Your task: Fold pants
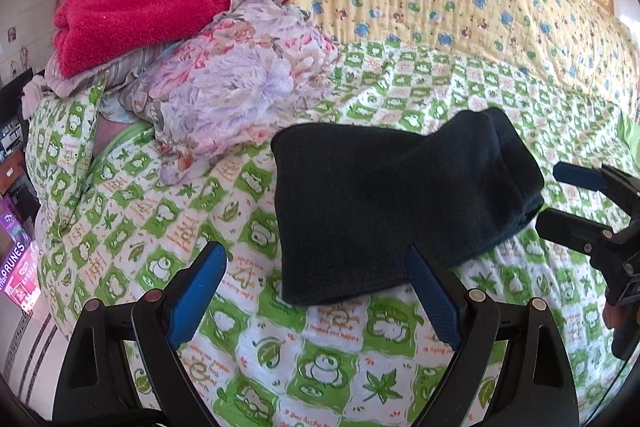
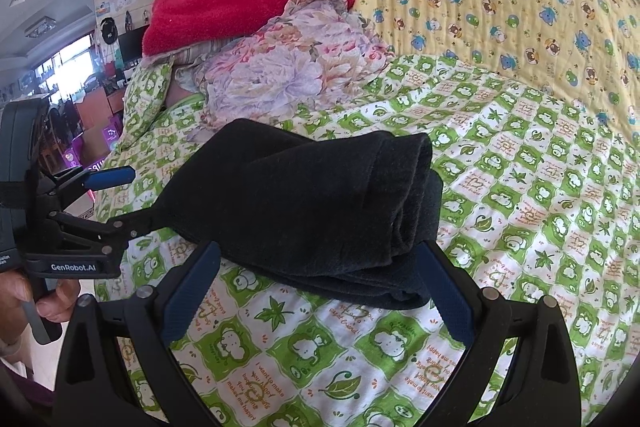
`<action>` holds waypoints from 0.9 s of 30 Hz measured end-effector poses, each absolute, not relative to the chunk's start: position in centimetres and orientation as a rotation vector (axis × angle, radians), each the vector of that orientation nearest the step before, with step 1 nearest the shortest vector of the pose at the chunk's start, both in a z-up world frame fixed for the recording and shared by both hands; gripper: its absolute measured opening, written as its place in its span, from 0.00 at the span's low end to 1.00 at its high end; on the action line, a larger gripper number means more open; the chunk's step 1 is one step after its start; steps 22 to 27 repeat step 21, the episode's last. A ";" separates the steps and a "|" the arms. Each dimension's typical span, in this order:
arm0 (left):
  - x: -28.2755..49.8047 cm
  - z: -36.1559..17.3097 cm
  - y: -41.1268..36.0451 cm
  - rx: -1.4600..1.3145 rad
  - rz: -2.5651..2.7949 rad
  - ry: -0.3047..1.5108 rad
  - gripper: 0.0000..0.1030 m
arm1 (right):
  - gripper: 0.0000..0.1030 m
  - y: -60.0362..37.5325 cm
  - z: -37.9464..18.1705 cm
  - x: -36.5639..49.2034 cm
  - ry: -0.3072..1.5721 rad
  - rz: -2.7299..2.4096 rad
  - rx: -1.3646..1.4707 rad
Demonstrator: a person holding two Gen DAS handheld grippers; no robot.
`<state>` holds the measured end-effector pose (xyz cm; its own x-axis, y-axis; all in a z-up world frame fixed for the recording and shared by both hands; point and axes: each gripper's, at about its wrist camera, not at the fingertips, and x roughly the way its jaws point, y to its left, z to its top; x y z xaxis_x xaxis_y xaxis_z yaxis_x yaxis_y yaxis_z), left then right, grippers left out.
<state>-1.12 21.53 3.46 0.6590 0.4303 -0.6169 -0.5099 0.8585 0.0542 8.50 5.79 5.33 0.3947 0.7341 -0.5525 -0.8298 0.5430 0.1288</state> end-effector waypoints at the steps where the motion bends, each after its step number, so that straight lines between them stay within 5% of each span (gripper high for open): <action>1: -1.0 3.7 21.7 -0.132 0.536 0.658 0.89 | 0.95 5.8 5.4 8.7 0.607 0.998 -0.171; 27: -0.1 4.1 21.5 -0.111 0.525 0.657 0.89 | 0.95 5.6 5.4 9.4 0.618 0.990 -0.157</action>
